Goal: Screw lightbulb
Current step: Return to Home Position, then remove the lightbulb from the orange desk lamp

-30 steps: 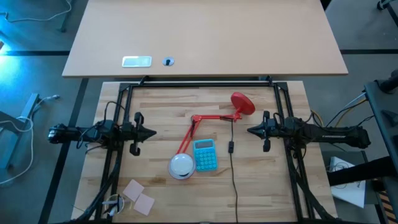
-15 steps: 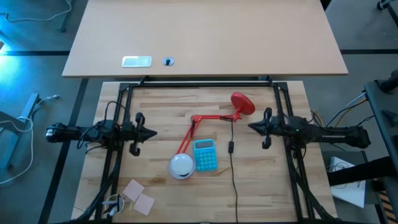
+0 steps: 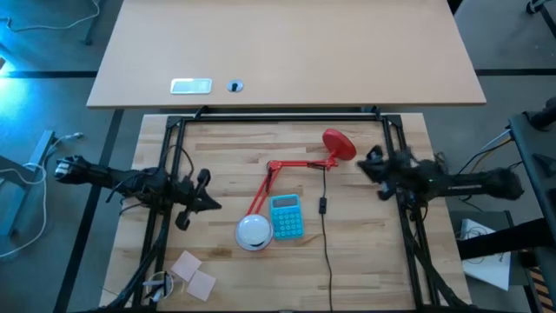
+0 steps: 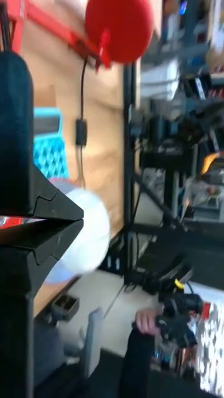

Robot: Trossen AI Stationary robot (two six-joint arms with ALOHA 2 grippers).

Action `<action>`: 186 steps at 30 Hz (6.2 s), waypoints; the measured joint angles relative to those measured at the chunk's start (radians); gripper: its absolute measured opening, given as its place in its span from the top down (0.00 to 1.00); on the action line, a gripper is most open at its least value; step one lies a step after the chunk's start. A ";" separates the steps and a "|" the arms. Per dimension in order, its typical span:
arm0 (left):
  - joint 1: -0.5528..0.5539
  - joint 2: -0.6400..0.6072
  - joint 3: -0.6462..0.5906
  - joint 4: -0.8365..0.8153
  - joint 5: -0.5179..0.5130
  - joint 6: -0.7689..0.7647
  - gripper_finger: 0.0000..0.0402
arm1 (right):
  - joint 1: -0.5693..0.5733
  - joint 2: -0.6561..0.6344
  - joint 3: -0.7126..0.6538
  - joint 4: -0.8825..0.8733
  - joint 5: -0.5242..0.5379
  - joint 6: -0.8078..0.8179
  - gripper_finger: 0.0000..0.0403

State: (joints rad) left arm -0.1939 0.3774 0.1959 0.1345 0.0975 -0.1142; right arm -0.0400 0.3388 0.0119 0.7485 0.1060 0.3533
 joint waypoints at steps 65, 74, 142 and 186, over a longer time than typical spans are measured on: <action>-0.219 0.617 0.099 0.267 -0.131 -0.159 1.00 | 0.431 1.463 1.209 -0.752 0.200 0.101 1.00; -0.256 0.506 0.100 0.109 -0.346 -0.174 1.00 | 0.474 1.447 1.208 -0.748 0.196 0.117 1.00; -0.315 0.715 0.352 -0.148 -0.488 -0.273 1.00 | 0.503 1.369 1.207 -0.895 0.242 0.084 1.00; -0.299 0.814 0.372 0.000 -0.451 -0.187 1.00 | 0.521 1.450 1.208 -0.761 0.270 0.091 1.00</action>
State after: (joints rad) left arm -0.4930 1.1918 0.5682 0.1349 -0.3536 -0.3011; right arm 0.4805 1.7889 1.2194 -0.0123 0.3763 0.4442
